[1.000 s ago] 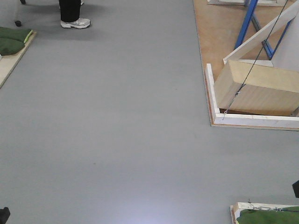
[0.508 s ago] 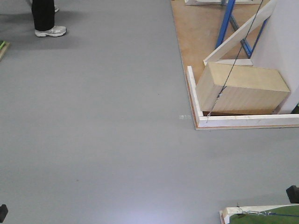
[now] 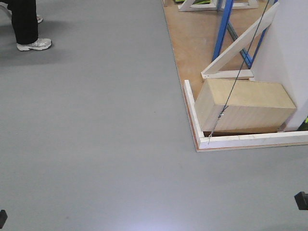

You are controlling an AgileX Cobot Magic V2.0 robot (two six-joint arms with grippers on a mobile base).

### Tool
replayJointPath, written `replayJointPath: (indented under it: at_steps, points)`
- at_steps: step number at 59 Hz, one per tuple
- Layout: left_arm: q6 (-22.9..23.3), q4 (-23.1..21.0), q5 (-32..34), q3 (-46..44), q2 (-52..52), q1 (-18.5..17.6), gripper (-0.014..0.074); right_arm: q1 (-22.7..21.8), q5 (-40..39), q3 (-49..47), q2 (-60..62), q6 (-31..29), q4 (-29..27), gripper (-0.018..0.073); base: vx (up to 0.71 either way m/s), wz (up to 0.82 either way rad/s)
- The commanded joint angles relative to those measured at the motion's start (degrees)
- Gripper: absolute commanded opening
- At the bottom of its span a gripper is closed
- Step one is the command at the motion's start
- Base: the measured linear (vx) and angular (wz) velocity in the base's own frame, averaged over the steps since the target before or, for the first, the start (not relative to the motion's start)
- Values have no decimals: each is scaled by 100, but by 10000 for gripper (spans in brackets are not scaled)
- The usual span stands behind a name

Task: Move to blue door and open it
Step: 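Drive the base forward toward the blue door beside the wooden platform, then turn the base and approach the blue door's edge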

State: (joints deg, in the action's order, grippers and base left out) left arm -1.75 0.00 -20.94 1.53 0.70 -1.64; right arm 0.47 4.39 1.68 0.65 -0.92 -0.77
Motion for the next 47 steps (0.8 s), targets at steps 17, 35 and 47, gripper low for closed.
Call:
replayJointPath:
  at_steps: [17,35,47]
  points:
    - [18,0,445,24,102,5,70,-19,-498,112,102,-6,26,3,35,11]
    - [18,0,445,24,94,5,70,-19,-498,112,102,-6,26,3,37,11]
    - [18,0,445,24,94,5,70,-19,-498,112,102,-6,26,3,38,10]
